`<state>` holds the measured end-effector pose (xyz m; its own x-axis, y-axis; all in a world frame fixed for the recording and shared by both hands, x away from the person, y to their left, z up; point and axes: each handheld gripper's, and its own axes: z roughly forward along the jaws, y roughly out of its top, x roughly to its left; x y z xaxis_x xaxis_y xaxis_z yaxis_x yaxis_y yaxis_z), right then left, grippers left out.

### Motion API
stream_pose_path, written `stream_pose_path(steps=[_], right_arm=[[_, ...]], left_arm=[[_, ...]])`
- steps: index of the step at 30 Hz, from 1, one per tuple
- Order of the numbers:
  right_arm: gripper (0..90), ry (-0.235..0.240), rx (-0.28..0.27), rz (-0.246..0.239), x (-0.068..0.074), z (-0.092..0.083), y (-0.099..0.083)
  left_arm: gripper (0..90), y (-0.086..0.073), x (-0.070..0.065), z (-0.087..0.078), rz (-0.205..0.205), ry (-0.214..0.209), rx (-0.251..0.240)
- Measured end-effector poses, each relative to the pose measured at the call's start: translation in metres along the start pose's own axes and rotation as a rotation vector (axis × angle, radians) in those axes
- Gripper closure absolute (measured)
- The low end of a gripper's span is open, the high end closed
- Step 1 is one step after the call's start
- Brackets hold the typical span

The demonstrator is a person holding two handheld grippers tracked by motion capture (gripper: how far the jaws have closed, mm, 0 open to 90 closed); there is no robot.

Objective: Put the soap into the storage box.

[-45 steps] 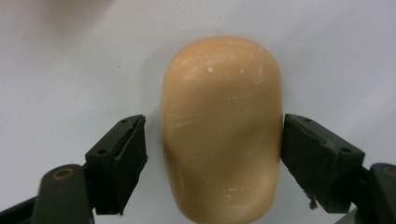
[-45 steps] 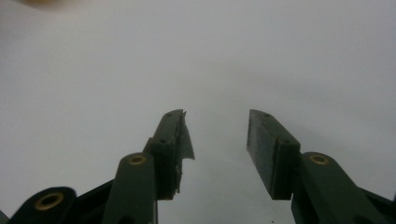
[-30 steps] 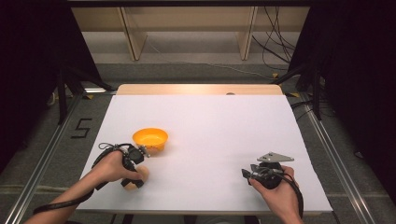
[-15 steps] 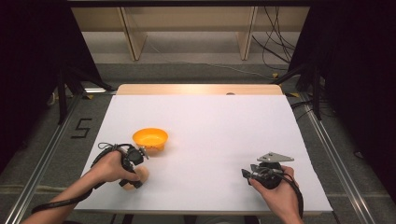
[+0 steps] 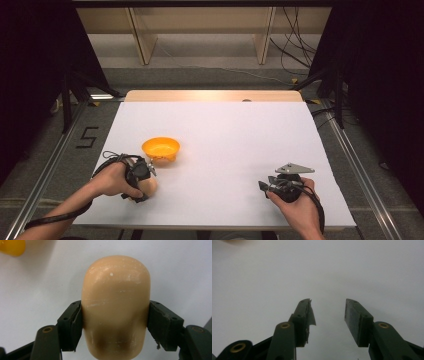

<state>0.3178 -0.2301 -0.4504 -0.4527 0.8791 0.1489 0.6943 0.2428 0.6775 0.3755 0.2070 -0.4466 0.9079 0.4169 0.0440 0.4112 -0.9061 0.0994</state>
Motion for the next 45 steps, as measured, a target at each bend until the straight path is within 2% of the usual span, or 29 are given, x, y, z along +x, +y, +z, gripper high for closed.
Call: stream_pose_path(steps=[1, 2, 3, 9, 12, 15, 16, 17, 18, 19, 20, 21, 22, 24, 26, 29, 30, 32, 34, 35, 40, 42, 43, 45], right_arm=[[56.4, -0.002, -0.016, -0.027, -0.002, 0.001, 0.000], [56.4, -0.002, -0.018, -0.027, -0.002, 0.001, 0.000], [56.4, -0.008, -0.006, -0.004, 0.000, 0.000, 0.000], [56.3, -0.001, -0.010, -0.014, 0.000, 0.000, 0.000], [56.4, -0.001, -0.012, -0.015, 0.000, 0.000, 0.000], [56.4, -0.006, -0.009, 0.003, 0.001, 0.000, 0.000], [56.4, -0.006, -0.017, -0.011, 0.000, 0.000, 0.000], [56.4, -0.015, -0.015, -0.023, -0.001, 0.000, 0.000], [56.4, -0.019, -0.013, -0.018, -0.001, 0.000, 0.000], [56.4, -0.025, -0.016, -0.032, -0.001, 0.000, 0.000], [56.4, -0.017, -0.015, -0.010, 0.000, 0.000, 0.000], [56.4, -0.016, -0.016, -0.012, 0.000, 0.000, 0.000], [56.4, -0.013, -0.015, -0.011, 0.000, 0.000, 0.000], [56.4, -0.014, -0.014, -0.014, 0.000, 0.000, 0.000], [56.4, -0.010, -0.019, -0.018, 0.000, 0.000, 0.000], [56.4, -0.012, -0.016, -0.009, 0.001, 0.000, 0.000], [56.4, -0.004, -0.022, -0.017, 0.001, 0.000, 0.000], [56.4, -0.025, -0.022, -0.046, -0.003, 0.000, 0.000], [56.4, -0.026, -0.022, -0.047, -0.003, 0.000, 0.000], [56.4, -0.025, -0.016, -0.026, -0.001, 0.000, 0.000], [56.4, -0.012, -0.017, -0.010, 0.001, 0.000, 0.000], [56.4, -0.007, -0.024, -0.018, 0.000, 0.000, 0.000], [56.4, -0.022, -0.029, -0.041, -0.002, 0.000, 0.001], [56.5, -0.021, -0.034, -0.039, -0.002, 0.001, 0.001]], left_arm=[[32.4, 0.000, -0.001, -0.001, 0.011, 0.000, -0.003], [32.3, -0.001, -0.002, -0.003, 0.019, -0.001, -0.007], [32.4, -0.001, -0.002, -0.004, 0.027, -0.002, -0.008], [32.4, -0.003, -0.004, -0.011, 0.066, 0.015, -0.025], [32.4, -0.004, -0.004, -0.013, 0.047, 0.031, -0.059], [32.4, -0.005, -0.003, -0.015, 0.055, 0.046, -0.060], [32.4, -0.006, -0.003, -0.016, 0.061, 0.054, -0.047], [32.4, -0.007, -0.003, -0.016, 0.086, 0.068, -0.046], [32.3, -0.008, -0.005, -0.016, 0.225, 0.084, -0.043], [32.3, -0.010, -0.007, -0.015, 0.257, 0.070, -0.057], [32.3, -0.010, -0.008, -0.015, 0.255, 0.040, -0.042], [32.4, -0.010, -0.010, -0.016, 0.284, 0.025, -0.048], [32.4, -0.010, -0.013, -0.016, 0.322, 0.031, -0.062], [32.4, -0.007, -0.016, -0.019, 0.324, 0.025, -0.064], [32.4, -0.006, -0.014, -0.022, 0.307, 0.011, -0.065], [32.4, -0.006, -0.011, -0.022, 0.309, 0.022, -0.057], [32.4, -0.006, -0.009, -0.021, 0.323, 0.028, -0.045], [32.4, -0.006, -0.008, -0.021, 0.336, 0.036, -0.044], [32.5, -0.007, -0.007, -0.021, 0.336, 0.015, -0.038], [32.4, -0.006, -0.005, -0.022, 0.358, 0.028, -0.044], [32.5, -0.006, -0.001, -0.025, 0.369, 0.021, -0.059], [32.5, -0.005, 0.000, -0.026, 0.374, 0.015, -0.062], [32.5, -0.005, 0.000, -0.027, 0.373, 0.010, -0.063], [32.5, -0.005, 0.002, -0.028, 0.383, 0.010, -0.072]])
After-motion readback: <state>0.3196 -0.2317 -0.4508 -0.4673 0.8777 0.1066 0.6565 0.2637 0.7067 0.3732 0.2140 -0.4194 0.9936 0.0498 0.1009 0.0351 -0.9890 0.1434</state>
